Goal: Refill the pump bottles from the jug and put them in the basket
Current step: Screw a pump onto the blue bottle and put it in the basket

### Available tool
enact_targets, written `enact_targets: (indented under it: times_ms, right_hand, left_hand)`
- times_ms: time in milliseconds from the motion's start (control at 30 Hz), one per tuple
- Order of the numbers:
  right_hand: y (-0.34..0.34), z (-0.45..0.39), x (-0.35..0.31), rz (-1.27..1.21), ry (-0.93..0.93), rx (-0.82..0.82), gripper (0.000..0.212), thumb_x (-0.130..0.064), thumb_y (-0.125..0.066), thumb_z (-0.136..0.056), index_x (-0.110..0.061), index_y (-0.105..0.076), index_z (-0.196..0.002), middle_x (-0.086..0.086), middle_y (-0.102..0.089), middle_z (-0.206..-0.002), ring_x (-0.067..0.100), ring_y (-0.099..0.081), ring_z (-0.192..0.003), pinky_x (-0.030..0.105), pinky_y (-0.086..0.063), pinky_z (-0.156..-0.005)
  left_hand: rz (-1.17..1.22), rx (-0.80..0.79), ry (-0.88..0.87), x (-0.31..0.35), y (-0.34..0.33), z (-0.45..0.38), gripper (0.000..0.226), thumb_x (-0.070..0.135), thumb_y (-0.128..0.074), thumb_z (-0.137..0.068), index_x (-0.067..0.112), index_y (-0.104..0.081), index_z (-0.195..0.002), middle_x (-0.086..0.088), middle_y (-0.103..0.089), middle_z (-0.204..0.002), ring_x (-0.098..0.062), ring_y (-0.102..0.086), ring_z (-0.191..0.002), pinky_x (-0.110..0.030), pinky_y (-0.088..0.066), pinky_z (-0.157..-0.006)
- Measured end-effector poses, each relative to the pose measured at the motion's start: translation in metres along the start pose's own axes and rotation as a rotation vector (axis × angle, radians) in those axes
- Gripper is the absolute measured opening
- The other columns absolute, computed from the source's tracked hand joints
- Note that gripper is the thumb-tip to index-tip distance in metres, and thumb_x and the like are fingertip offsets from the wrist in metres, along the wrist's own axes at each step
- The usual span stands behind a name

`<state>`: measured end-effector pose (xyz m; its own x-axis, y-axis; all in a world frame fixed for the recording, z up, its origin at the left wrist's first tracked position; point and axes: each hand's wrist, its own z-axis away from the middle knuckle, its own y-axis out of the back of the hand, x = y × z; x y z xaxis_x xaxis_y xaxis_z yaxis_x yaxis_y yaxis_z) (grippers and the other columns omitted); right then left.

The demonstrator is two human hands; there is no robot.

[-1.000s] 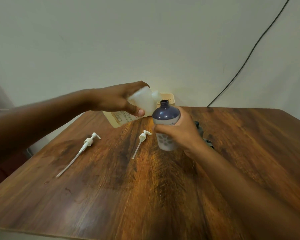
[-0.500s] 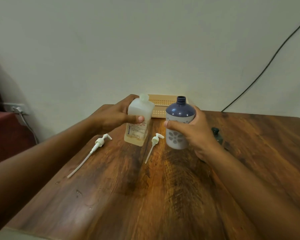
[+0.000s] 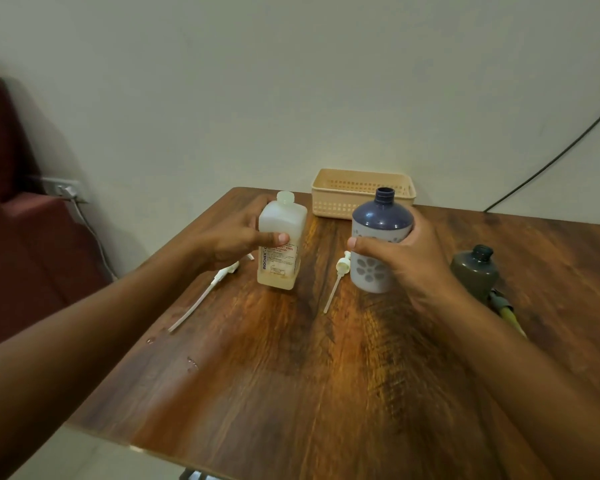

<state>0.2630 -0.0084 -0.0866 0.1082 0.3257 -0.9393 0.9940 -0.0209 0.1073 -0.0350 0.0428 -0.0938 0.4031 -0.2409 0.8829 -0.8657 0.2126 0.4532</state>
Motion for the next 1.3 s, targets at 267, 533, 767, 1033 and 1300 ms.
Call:
enact_targets:
  times_ms: [267, 533, 767, 1033, 1300]
  right_hand:
    - [-0.008, -0.002, 0.005, 0.002, -0.011, -0.022, 0.073, -0.019, -0.095, -0.062, -0.023, -0.06, -0.126, -0.003, -0.071, -0.113, 0.014, -0.071, -0.098, 0.034, -0.061, -0.082]
    - [0.001, 0.006, 0.002, -0.001, -0.005, 0.007, 0.068, -0.019, -0.094, -0.062, -0.032, -0.059, -0.118, -0.006, -0.07, -0.111, 0.012, -0.07, -0.097, 0.03, -0.058, -0.079]
    - [0.002, 0.004, 0.005, 0.011, -0.022, -0.005, 0.075, -0.019, -0.095, -0.062, -0.02, -0.059, -0.128, -0.001, -0.07, -0.115, 0.017, -0.07, -0.101, 0.038, -0.061, -0.086]
    - [0.03, 0.017, 0.003, 0.019, -0.026, -0.005, 0.074, -0.02, -0.095, -0.061, -0.022, -0.058, -0.125, 0.001, -0.069, -0.114, 0.022, -0.07, -0.102, 0.044, -0.06, -0.088]
    - [0.059, 0.029, 0.0, 0.055, -0.015, 0.029, 0.079, -0.023, -0.097, -0.059, -0.023, -0.058, -0.128, 0.0, -0.069, -0.117, 0.022, -0.069, -0.104, 0.044, -0.06, -0.089]
  left_hand:
    - [0.215, -0.06, 0.094, -0.017, -0.007, 0.01, 0.081, 0.015, -0.076, -0.082, 0.025, -0.033, -0.15, -0.02, -0.054, -0.139, -0.035, -0.061, -0.127, -0.046, -0.056, -0.1]
    - [0.191, -0.068, 0.095, -0.007, -0.016, 0.01, 0.085, 0.022, -0.076, -0.081, 0.028, -0.028, -0.152, -0.016, -0.05, -0.143, -0.031, -0.057, -0.129, -0.041, -0.055, -0.098]
    - [0.071, 0.133, 0.088, -0.001, 0.001, 0.01, 0.124, 0.061, -0.093, -0.056, 0.044, -0.02, -0.156, 0.003, -0.039, -0.159, -0.023, -0.047, -0.138, -0.046, -0.046, -0.109]
    - [-0.338, 0.177, -0.024, 0.052, -0.012, -0.001, 0.126, 0.082, -0.079, -0.053, 0.052, -0.011, -0.155, 0.003, -0.024, -0.168, -0.028, -0.032, -0.151, -0.052, -0.039, -0.114]
    - [-0.771, 0.109, -0.088, 0.098, -0.047, -0.014, 0.128, 0.084, -0.066, -0.06, 0.041, -0.002, -0.162, 0.001, -0.001, -0.174, -0.034, -0.005, -0.159, -0.07, 0.0, -0.122]
